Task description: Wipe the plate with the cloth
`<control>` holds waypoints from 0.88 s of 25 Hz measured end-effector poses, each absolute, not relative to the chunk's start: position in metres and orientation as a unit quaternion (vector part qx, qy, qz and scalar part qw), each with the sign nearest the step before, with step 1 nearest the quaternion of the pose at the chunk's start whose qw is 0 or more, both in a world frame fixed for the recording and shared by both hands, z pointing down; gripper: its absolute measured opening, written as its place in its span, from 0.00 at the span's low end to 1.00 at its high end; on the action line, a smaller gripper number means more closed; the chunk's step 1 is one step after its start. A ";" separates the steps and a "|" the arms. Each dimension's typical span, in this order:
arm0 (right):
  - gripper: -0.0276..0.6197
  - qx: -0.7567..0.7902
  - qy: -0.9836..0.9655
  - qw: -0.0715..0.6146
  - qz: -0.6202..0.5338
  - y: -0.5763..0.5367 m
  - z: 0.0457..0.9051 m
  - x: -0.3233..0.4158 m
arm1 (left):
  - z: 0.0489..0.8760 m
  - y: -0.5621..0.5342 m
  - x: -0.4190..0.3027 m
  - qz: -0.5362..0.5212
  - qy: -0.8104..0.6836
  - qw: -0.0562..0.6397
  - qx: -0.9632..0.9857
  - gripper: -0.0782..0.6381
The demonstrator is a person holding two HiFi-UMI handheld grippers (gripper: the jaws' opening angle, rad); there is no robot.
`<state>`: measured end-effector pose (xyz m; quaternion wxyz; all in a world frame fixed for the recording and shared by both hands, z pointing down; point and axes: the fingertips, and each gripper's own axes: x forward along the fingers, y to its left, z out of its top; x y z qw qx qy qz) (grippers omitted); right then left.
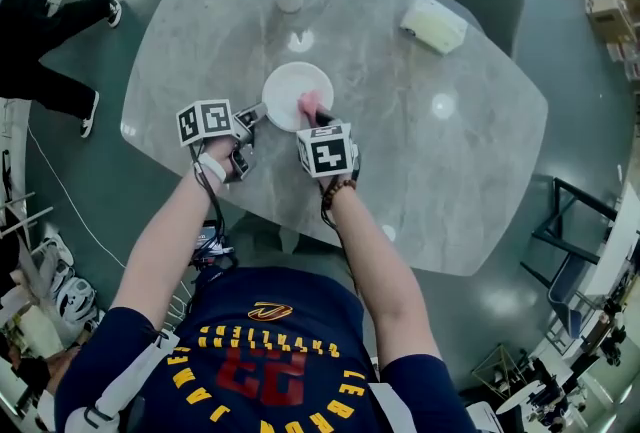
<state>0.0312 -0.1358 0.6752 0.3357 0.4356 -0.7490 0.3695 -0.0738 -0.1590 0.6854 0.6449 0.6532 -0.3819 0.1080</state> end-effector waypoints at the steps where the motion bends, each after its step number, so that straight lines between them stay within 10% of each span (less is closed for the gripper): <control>1: 0.11 0.442 -0.746 0.335 0.368 -0.137 0.674 0.040 | 0.685 -0.159 -0.073 0.109 -0.381 0.645 0.654 0.13; 11: 0.11 0.498 -0.725 0.301 0.370 -0.141 0.658 0.086 | 0.686 -0.155 -0.073 0.122 -0.384 0.642 0.653 0.13; 22: 0.11 0.380 -0.791 0.328 0.350 -0.099 0.670 -0.032 | 0.686 -0.155 -0.075 0.125 -0.387 0.639 0.653 0.13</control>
